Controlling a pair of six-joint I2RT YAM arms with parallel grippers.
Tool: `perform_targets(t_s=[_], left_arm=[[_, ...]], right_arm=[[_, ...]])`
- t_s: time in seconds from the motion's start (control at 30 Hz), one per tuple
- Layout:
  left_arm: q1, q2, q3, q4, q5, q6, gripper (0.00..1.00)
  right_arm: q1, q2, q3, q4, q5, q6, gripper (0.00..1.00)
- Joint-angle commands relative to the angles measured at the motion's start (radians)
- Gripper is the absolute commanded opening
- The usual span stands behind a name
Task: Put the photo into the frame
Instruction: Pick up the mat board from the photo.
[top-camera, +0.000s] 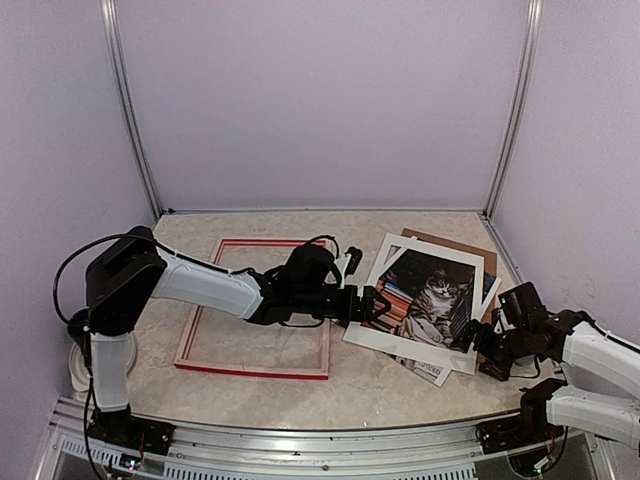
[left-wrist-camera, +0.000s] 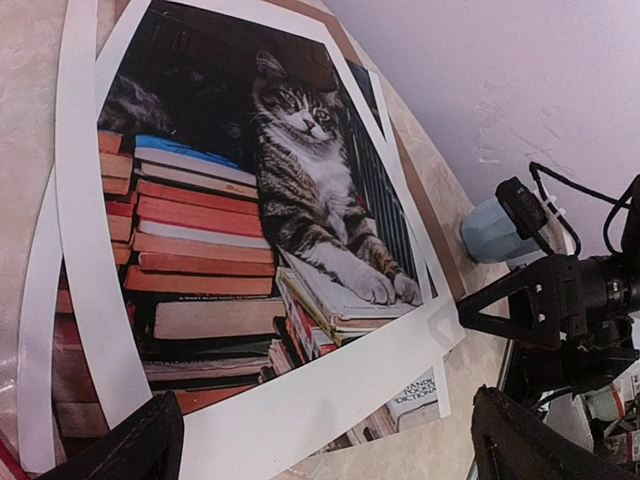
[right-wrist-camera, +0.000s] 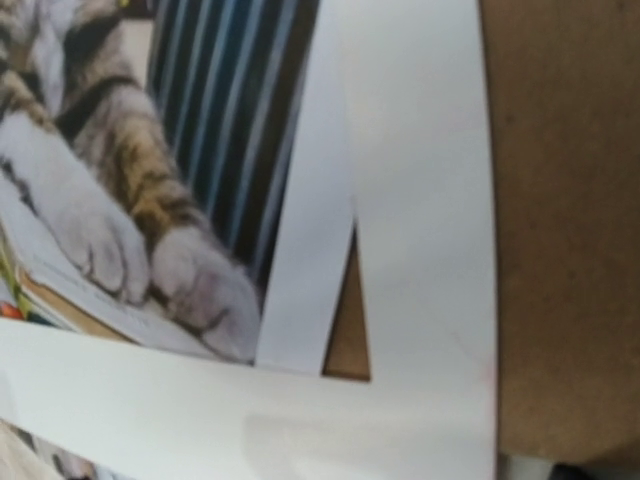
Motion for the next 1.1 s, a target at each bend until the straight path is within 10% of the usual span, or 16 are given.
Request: perform_targets(t_s=[0.0, 1.07], left_arm=[[-0.010, 0.046, 0.024, -0.031, 0.007, 0.003, 0.99], [-0.038, 0.173, 0.061, -0.071, 0.054, 0.007, 0.98]], right_arm=[[0.010, -0.012, -0.004, -0.011, -0.046, -0.009, 0.99], [0.015, -0.194, -0.066, 0.215, -0.113, 0.064, 0.99]])
